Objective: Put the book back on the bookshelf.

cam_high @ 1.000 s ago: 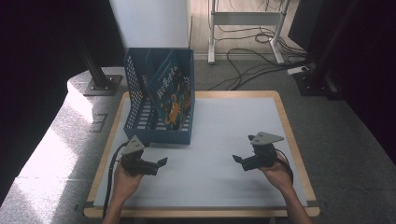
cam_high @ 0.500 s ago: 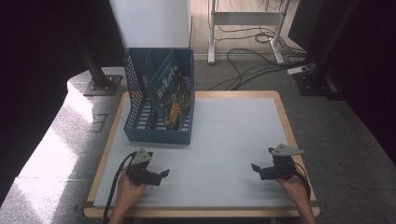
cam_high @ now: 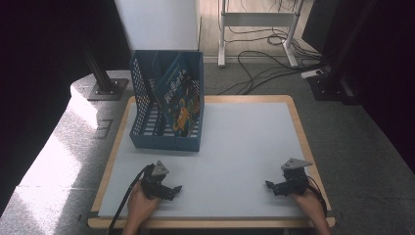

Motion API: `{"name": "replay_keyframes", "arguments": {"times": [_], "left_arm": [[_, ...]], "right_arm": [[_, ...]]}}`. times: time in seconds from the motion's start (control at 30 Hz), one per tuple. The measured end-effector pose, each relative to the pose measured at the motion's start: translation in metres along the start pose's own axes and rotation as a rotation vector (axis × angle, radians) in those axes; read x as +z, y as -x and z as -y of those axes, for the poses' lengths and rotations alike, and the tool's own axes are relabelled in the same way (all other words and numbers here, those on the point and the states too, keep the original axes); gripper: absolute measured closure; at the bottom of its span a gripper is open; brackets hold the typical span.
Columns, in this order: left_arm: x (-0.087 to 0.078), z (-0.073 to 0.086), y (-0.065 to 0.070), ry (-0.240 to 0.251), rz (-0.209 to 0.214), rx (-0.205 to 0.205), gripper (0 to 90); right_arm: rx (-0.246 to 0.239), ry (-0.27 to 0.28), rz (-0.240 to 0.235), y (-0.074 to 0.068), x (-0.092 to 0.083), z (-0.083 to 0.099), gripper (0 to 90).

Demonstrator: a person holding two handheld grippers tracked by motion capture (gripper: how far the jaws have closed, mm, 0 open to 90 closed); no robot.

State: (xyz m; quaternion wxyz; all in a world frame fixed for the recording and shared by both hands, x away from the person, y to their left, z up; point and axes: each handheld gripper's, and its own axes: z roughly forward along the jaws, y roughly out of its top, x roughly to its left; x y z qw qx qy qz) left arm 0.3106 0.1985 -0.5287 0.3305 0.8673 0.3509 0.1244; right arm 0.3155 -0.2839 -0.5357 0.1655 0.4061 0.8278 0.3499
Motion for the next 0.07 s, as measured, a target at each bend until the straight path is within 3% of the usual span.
{"name": "replay_keyframes", "arguments": {"times": [0.07], "left_arm": [[0.0,0.0001,0.0,0.001,-0.001,0.0,0.0]], "right_arm": [[0.004,0.005,-0.002,0.0002,-0.0002,0.0006,0.0]]}}
